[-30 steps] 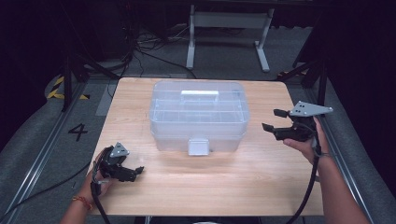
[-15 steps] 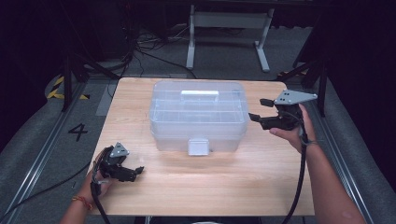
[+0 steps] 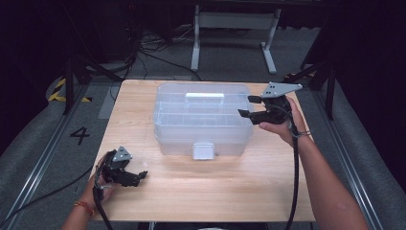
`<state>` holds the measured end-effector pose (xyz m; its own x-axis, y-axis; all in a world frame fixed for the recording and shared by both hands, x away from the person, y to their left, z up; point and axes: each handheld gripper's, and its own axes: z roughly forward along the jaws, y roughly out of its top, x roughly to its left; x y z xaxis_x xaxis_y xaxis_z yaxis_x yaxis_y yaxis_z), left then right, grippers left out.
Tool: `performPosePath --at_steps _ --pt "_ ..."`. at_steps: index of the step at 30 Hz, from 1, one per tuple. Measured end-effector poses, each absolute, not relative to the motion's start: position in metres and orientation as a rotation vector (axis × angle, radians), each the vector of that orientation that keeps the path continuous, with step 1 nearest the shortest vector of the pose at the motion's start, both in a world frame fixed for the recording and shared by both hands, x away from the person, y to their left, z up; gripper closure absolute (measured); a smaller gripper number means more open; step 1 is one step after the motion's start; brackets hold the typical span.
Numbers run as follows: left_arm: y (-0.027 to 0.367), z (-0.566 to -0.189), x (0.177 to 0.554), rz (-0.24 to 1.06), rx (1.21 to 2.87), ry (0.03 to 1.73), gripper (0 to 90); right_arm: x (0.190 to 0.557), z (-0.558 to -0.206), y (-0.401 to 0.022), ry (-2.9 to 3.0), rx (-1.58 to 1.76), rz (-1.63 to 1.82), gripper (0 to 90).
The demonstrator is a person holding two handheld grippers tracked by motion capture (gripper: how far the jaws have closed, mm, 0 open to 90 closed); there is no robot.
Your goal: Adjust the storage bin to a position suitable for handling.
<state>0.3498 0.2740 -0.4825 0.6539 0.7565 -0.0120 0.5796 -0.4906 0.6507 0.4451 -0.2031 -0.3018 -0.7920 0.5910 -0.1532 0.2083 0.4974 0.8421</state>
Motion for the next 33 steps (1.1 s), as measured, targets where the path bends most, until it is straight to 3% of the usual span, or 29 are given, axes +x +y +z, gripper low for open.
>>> performPosePath --at_steps 23,33 --pt "0.275 -0.482 0.35 0.375 2.248 1.022 0.2 0.478 -0.298 -0.146 2.405 0.604 1.13 49.7" --pt "0.275 -0.482 0.35 0.377 2.248 1.019 0.2 0.481 -0.299 -0.139 2.413 0.596 1.116 60.5"
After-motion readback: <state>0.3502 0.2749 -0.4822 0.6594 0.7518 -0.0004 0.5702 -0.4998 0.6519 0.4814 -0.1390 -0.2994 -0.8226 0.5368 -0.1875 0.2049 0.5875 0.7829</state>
